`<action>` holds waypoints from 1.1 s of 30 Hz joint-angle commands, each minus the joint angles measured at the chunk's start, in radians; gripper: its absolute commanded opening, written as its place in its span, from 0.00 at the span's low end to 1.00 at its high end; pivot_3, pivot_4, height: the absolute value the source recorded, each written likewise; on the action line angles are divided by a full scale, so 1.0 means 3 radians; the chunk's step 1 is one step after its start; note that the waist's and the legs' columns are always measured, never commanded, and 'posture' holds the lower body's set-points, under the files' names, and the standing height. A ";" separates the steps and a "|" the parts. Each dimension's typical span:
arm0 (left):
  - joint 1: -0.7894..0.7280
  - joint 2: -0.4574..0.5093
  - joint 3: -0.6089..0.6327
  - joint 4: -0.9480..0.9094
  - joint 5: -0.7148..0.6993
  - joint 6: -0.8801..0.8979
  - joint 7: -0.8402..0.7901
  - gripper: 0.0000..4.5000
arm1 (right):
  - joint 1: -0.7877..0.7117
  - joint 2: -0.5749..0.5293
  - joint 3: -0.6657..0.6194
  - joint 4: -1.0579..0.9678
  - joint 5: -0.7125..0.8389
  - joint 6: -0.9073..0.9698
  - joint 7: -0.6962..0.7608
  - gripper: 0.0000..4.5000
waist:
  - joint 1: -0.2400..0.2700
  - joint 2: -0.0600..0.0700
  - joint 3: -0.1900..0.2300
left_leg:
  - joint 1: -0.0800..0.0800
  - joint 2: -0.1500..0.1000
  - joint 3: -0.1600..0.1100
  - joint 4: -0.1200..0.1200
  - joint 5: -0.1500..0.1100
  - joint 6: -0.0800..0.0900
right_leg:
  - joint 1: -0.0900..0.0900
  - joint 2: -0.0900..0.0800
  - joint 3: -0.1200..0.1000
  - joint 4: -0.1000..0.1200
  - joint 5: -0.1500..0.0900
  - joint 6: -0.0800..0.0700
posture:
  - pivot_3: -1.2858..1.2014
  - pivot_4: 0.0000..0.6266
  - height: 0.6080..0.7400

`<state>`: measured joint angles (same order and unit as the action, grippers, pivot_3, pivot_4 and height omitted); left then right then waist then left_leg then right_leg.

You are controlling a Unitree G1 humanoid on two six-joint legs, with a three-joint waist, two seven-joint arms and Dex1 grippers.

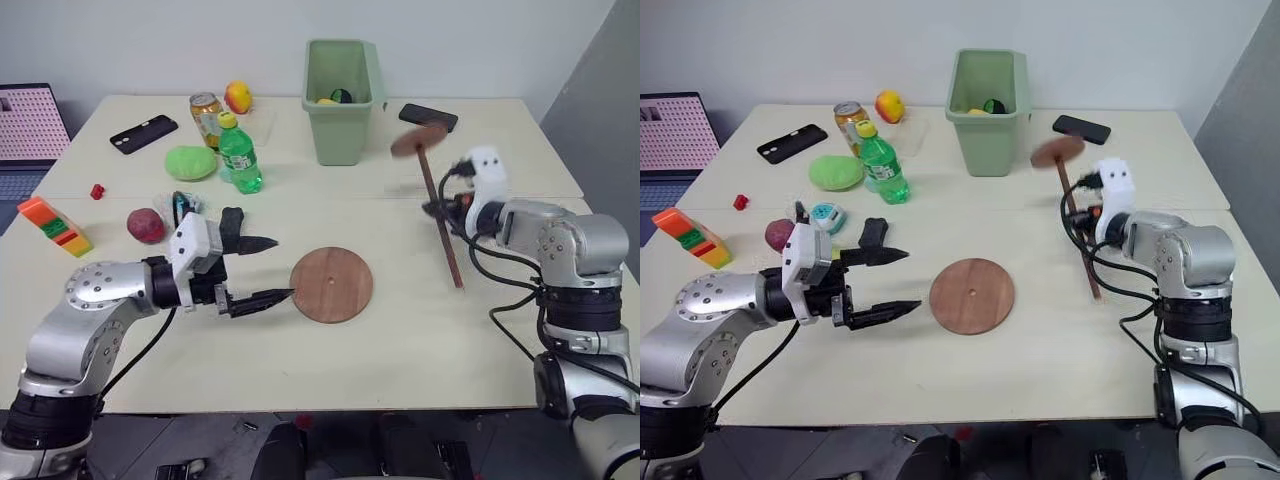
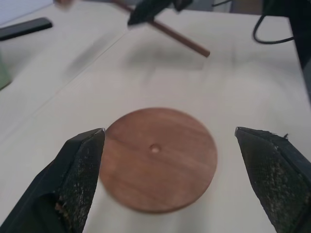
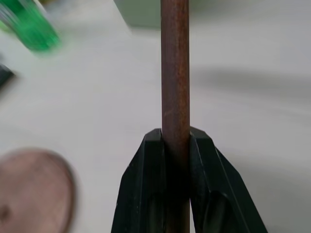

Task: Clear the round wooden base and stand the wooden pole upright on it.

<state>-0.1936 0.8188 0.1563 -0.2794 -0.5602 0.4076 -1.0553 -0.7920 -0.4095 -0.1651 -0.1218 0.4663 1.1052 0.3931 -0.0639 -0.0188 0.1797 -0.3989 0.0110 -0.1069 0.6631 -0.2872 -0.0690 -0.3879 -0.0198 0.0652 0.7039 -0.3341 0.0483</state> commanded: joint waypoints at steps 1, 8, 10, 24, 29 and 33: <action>0.0163 -0.0122 0.0198 -0.0252 -0.0051 -0.0058 0.0214 1.00 | 0.0126 0.0261 -0.0069 -0.0575 0.0172 -0.0649 0.0100 0.05 | -0.0001 0.0000 0.0000 | 0.0000 0.0001 0.0000 0.0000 0.0000 0.0000 | 0.0000 0.0000 0.0000 0.0000 0.0000 0.0000 | 0.52 0.24 1.00; 0.0466 -0.0081 0.0226 -0.0515 -0.0061 -0.0041 0.0200 1.00 | 0.0495 0.0948 0.0533 -0.0743 -0.0151 -0.1923 0.0108 0.05 | -0.0029 0.0002 0.0000 | 0.0003 0.0001 0.0000 0.0003 0.0001 -0.0002 | -0.0001 0.0000 0.0002 0.0013 0.0000 0.0000 | 0.52 0.24 1.00; 0.0480 -0.0091 0.0234 -0.0484 -0.0036 -0.0065 0.0222 1.00 | 0.0661 0.1100 0.0735 -0.0641 -0.0334 -0.2338 0.0122 0.05 | -0.0031 0.0002 -0.0001 | 0.0009 0.0001 0.0001 0.0002 0.0001 -0.0002 | -0.0001 0.0000 0.0004 0.0021 0.0000 0.0000 | 0.52 0.24 1.00; 0.0692 -0.0314 0.0091 -0.0423 0.0177 -0.0293 0.0327 1.00 | 0.1107 0.1425 0.1431 0.0420 -0.0937 -0.3938 0.0426 0.05 | -0.0044 0.0002 0.0000 | 0.0015 0.0001 0.0001 0.0002 0.0004 -0.0008 | 0.0000 0.0002 0.0005 0.0026 0.0000 0.0000 | 0.52 0.24 1.00; 0.0762 -0.0358 0.0080 -0.0460 0.0202 -0.0320 0.0352 1.00 | 0.1111 0.1565 0.1505 0.0609 -0.0999 -0.4103 0.0398 0.05 | -0.0056 0.0002 -0.0001 | 0.0016 0.0003 -0.0002 0.0001 0.0004 -0.0008 | 0.0000 0.0003 0.0004 0.0028 0.0000 0.0000 | 0.52 0.24 1.00; 0.0770 -0.0366 0.0086 -0.0447 0.0210 -0.0330 0.0379 1.00 | 0.1103 0.1618 0.1471 0.0815 -0.1063 -0.4250 0.0347 0.05 | -0.0055 0.0001 -0.0001 | 0.0017 0.0002 -0.0001 0.0001 0.0004 -0.0008 | 0.0001 0.0003 0.0005 0.0027 0.0000 0.0000 | 0.52 0.24 1.00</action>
<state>0.0341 0.7117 0.1744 -0.3934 -0.4964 0.3270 -0.9485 -0.4517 0.0646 0.2822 0.1167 0.1570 -0.1343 0.5047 -0.0805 -0.0184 0.1795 -0.3938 0.0116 -0.1074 0.6635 -0.2858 -0.0714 -0.3876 -0.0189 0.0666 0.7121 -0.3342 0.0482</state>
